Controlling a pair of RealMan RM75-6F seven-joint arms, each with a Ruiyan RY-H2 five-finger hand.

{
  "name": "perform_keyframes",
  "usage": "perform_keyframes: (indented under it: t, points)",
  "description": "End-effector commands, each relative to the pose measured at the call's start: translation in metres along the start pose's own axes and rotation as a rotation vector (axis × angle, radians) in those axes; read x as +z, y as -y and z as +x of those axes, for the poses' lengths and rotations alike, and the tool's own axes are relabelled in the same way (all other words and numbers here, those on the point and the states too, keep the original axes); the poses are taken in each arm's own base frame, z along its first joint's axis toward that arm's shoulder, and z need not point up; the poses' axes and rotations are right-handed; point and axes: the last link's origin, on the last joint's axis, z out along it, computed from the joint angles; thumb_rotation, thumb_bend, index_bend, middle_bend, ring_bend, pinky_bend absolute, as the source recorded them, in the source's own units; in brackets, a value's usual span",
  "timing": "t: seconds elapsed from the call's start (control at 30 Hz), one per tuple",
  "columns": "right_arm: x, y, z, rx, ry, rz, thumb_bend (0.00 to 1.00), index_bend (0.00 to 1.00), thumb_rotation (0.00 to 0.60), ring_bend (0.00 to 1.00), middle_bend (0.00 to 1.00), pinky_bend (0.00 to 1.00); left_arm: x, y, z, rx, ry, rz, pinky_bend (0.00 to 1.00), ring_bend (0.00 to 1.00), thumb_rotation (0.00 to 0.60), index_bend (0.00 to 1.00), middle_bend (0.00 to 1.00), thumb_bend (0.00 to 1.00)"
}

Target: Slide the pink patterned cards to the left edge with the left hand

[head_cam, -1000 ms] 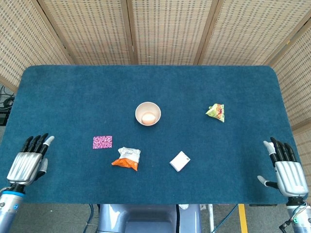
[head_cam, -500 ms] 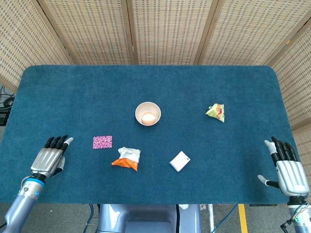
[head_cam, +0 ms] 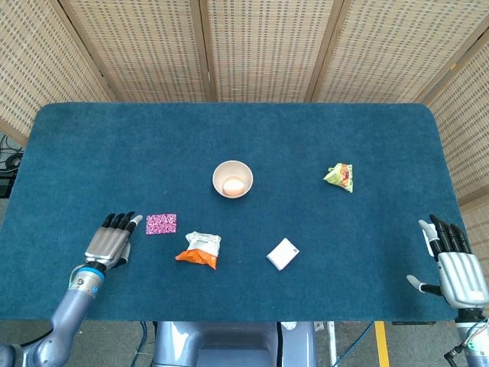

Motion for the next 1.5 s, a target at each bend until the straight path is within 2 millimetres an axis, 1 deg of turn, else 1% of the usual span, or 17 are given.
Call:
perform_keyframes:
  t: [0.03, 0.2, 0.43, 0.93, 1.17, 1.3, 1.5]
  points:
    - [0.0, -0.001, 0.0, 0.003, 0.003, 0.003, 0.05, 0.0, 0.6, 0.0, 0.0, 0.0, 0.014, -0.019, 0.002, 0.02, 0.018, 0.009, 0.0, 0.0, 0.6, 0.0, 0.0, 0.71]
    - [0.001, -0.001, 0.001, 0.01, 0.005, 0.006, 0.05, 0.0, 0.6, 0.0, 0.0, 0.0, 0.021, -0.036, -0.002, 0.051, 0.045, 0.004, 0.0, 0.0, 0.6, 0.0, 0.0, 0.71]
    - [0.001, -0.003, 0.002, 0.024, 0.006, 0.003, 0.05, 0.0, 0.6, 0.0, 0.0, 0.0, 0.027, -0.053, -0.007, 0.07, 0.058, 0.001, 0.0, 0.0, 0.6, 0.0, 0.0, 0.71]
    - [0.001, -0.005, 0.004, 0.04, 0.007, 0.0, 0.05, 0.0, 0.6, 0.0, 0.0, 0.0, 0.034, -0.068, -0.018, 0.101, 0.084, 0.001, 0.0, 0.0, 0.6, 0.0, 0.0, 0.71]
    - [0.001, -0.005, 0.004, 0.04, 0.004, 0.001, 0.05, 0.0, 0.6, 0.0, 0.0, 0.0, 0.035, -0.062, -0.023, 0.124, 0.099, 0.02, 0.0, 0.0, 0.6, 0.0, 0.0, 0.71]
    - [0.0, -0.005, 0.005, 0.041, -0.002, 0.002, 0.05, 0.0, 0.6, 0.0, 0.0, 0.0, 0.035, -0.054, -0.025, 0.139, 0.102, 0.037, 0.0, 0.0, 0.6, 0.0, 0.0, 0.71]
    - [0.0, -0.006, 0.007, 0.045, -0.008, -0.001, 0.05, 0.0, 0.6, 0.0, 0.0, 0.0, 0.032, -0.034, -0.03, 0.15, 0.115, 0.075, 0.0, 0.0, 0.6, 0.0, 0.0, 0.71]
